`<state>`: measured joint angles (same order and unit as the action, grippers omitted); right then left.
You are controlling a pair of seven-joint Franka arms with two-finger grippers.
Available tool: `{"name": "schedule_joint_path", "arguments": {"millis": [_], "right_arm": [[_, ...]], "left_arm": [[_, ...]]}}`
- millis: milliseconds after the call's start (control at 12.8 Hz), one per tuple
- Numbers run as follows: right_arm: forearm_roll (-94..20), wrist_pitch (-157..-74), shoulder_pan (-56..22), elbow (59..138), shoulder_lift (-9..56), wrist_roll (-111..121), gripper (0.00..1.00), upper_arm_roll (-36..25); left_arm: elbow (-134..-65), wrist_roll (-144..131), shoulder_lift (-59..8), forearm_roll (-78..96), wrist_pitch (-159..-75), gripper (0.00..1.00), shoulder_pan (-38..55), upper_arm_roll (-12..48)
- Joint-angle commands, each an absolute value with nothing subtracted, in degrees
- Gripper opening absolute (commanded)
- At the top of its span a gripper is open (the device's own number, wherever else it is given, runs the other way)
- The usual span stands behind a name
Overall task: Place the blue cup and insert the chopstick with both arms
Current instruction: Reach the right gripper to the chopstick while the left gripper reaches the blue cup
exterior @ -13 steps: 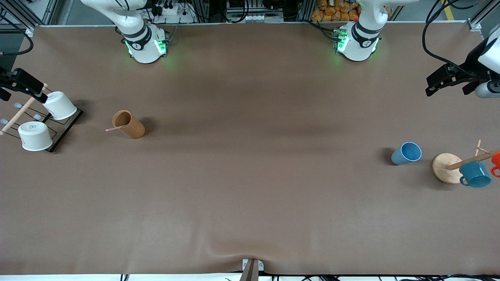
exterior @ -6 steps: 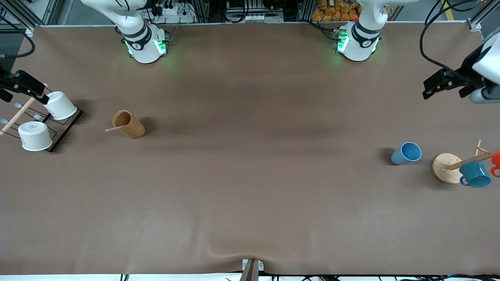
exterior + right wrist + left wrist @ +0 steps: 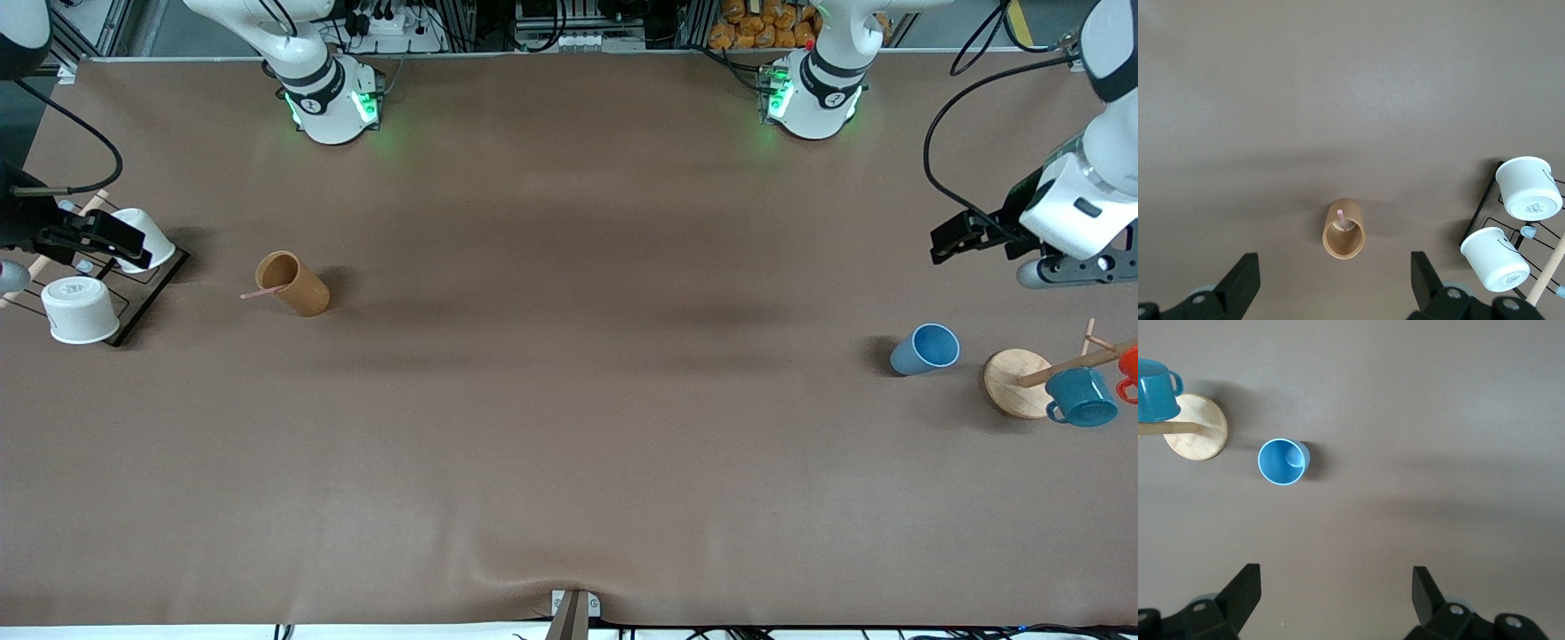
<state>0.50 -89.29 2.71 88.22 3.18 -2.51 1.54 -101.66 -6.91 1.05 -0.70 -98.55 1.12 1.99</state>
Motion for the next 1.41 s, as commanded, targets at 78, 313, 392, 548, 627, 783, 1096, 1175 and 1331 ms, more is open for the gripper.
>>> {"name": "schedule_joint_path", "arguments": {"millis": [78,313,392,548,627,783,1096,1175,1331], "right_arm": [[1.67,-89.12,2.46,87.63,5.26,-1.93,1.0,1.49],[1.49,-88.25,3.16,88.24,8.78,-2.02,1.0,1.23],[1.49,-87.55,3.25,88.68,9.92,-1.93,1.0,1.06],[0.62,-86.66,3.95,88.42,14.21,-2.81,1.0,0.44],[-0.17,-86.31,4.13,88.33,16.24,-3.07,0.94,0.35],[-1.75,-85.96,3.87,87.81,19.67,-8.23,0.76,-0.26],[-4.21,-83.32,2.55,87.01,25.04,-12.83,0.71,-0.18],[-5.0,-83.15,2.55,87.01,25.92,-12.83,0.62,-0.18],[-5.18,-83.14,2.37,87.01,27.59,-12.83,0.48,-0.18]], "left_arm": [[-109.15,-8.0,4.13,-1.14,-105.2,1.0,0.88,2.28],[-111.87,-8.0,4.04,-1.32,-108.79,1.0,0.79,2.29],[-112.49,-8.0,3.96,-1.32,-109.85,1.0,0.79,2.29],[-113.98,-8.0,3.96,-1.67,-111.43,1.0,0.79,2.37],[-115.39,-8.0,3.96,-1.76,-113.45,1.0,0.79,2.29],[-116.98,-8.09,3.61,-2.72,-116.27,1.0,0.97,2.37],[-117.95,-8.0,1.5,-2.9,-119.69,1.0,0.97,2.46],[-118.3,-8.0,0.89,-3.86,-120.66,1.0,0.97,2.46],[-118.39,-8.0,-0.78,-5.27,-123.04,1.0,0.97,2.55]]}}
